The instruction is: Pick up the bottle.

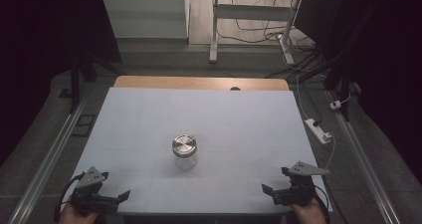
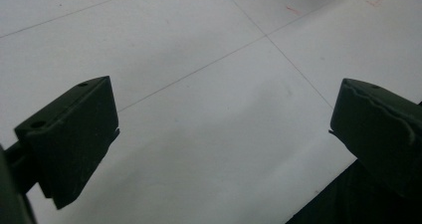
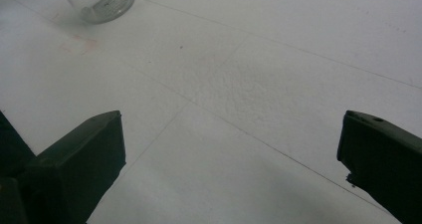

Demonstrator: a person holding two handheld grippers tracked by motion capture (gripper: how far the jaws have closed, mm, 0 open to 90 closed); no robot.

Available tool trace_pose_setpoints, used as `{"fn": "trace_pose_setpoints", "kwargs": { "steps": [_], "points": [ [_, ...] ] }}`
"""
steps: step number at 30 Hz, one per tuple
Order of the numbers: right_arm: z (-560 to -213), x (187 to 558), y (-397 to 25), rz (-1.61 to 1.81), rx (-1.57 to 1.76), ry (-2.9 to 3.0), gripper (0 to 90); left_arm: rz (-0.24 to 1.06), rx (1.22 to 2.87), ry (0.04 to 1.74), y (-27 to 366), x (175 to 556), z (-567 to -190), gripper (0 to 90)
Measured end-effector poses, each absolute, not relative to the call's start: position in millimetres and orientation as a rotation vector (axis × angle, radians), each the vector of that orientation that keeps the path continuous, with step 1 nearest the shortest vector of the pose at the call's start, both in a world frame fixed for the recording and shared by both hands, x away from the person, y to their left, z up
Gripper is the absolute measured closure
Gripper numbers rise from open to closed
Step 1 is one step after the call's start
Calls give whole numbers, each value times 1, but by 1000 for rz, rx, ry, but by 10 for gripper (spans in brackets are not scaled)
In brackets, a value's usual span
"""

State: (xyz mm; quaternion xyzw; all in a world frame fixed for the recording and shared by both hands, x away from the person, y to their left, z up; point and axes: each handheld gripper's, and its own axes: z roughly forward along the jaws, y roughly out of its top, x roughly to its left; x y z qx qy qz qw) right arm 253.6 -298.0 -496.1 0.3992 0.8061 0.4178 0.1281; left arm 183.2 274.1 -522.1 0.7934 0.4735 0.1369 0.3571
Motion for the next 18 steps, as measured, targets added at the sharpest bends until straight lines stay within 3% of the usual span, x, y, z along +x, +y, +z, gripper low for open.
{"fn": "trace_pose_setpoints", "kwargs": {
  "steps": [18],
  "points": [
    [-496,253,-297,1202,1160,2338,0,347,2015,1189,271,185,-517,0]
  ]
}}
